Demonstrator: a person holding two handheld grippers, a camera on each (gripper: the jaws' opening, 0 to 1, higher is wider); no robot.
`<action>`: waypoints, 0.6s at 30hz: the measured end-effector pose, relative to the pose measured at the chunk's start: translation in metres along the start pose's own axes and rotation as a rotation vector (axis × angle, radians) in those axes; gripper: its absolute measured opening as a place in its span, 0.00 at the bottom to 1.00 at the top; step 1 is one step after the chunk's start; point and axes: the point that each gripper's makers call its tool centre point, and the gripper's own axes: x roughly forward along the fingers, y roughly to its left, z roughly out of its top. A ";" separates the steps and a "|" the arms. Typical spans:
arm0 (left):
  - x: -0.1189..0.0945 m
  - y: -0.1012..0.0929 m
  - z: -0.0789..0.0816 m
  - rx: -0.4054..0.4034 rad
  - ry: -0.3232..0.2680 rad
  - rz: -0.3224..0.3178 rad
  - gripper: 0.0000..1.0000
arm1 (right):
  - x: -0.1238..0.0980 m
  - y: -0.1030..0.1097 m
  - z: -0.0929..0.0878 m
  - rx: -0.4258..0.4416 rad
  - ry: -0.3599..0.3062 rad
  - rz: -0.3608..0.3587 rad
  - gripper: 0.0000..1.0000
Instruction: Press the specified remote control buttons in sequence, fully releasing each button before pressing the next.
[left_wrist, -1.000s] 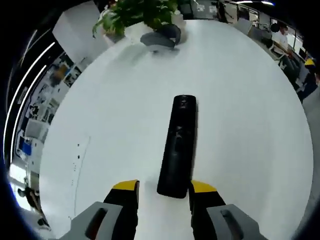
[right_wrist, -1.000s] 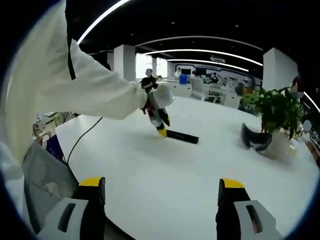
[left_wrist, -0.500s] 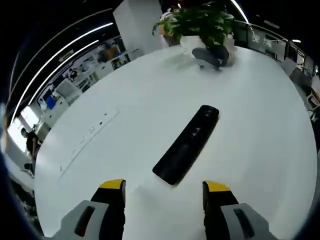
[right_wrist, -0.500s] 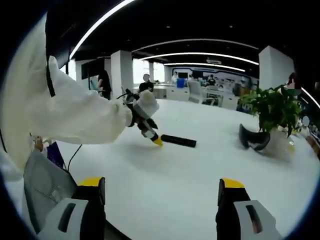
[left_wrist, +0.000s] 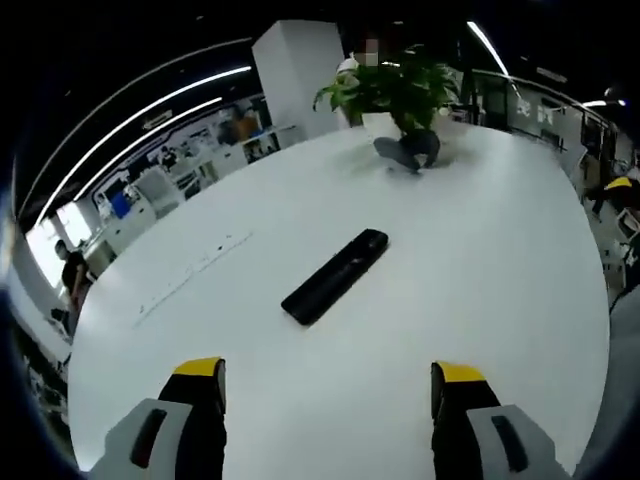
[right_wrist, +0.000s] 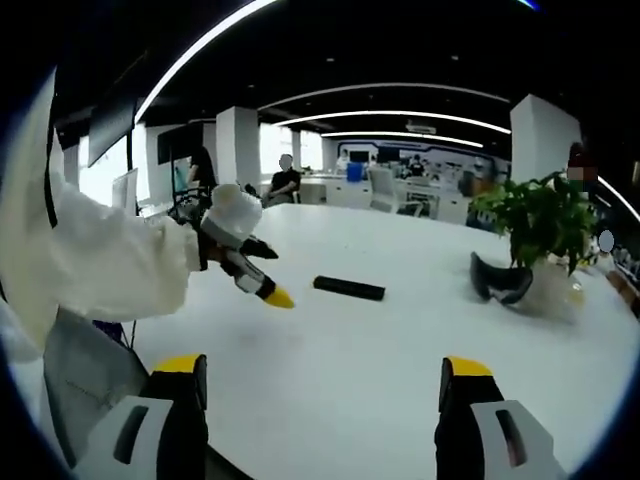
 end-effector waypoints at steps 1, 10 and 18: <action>-0.006 -0.003 0.002 -0.018 -0.021 -0.005 0.91 | 0.000 -0.001 0.000 0.001 0.001 -0.002 0.97; -0.072 -0.019 -0.012 -0.150 -0.112 0.063 0.99 | -0.006 -0.011 0.005 0.045 -0.034 -0.033 0.99; -0.124 -0.031 -0.022 -0.176 -0.167 0.135 1.00 | -0.011 -0.017 0.010 0.044 -0.065 -0.069 0.99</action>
